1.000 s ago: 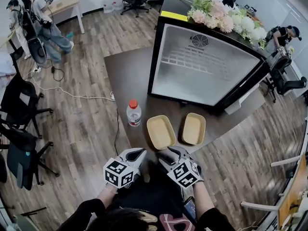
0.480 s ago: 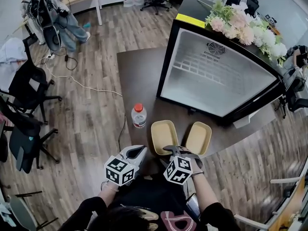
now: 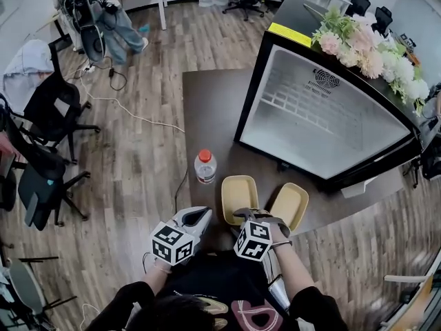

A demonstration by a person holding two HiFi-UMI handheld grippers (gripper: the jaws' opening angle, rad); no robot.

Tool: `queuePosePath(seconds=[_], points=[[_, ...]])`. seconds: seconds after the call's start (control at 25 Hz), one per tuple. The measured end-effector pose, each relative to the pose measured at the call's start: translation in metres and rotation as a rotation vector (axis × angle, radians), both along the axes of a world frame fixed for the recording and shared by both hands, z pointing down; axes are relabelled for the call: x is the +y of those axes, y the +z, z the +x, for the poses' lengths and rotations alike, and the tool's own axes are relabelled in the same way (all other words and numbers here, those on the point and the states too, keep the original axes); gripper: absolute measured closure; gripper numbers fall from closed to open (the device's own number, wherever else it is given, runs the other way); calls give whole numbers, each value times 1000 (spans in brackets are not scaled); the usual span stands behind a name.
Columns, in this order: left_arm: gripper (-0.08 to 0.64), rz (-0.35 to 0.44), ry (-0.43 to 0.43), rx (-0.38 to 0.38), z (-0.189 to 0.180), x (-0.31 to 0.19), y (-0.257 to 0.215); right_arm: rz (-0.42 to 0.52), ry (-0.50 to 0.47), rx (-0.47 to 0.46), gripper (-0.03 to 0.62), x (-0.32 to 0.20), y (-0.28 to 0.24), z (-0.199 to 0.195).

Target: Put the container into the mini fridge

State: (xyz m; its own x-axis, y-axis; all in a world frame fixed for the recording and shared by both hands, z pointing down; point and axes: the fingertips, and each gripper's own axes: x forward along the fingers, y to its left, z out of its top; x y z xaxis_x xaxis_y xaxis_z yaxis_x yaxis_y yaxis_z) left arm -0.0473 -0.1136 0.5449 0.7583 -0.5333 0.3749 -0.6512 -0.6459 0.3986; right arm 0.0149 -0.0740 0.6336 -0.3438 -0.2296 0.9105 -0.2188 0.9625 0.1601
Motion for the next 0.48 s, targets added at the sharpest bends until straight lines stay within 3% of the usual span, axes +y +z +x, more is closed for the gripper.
queuePosePath(seconds=[0.16,0.32,0.48], points=[[552,15,-22,-30,-2,-1,2,8,-25,29,476,-4,5,4],[552,17,-49,-28,-6,-3,1,47,-53,54,551,-12,6,7],[552,16,-61,-30,-7,-4,2,51,-68,64,555,-15,5,8]])
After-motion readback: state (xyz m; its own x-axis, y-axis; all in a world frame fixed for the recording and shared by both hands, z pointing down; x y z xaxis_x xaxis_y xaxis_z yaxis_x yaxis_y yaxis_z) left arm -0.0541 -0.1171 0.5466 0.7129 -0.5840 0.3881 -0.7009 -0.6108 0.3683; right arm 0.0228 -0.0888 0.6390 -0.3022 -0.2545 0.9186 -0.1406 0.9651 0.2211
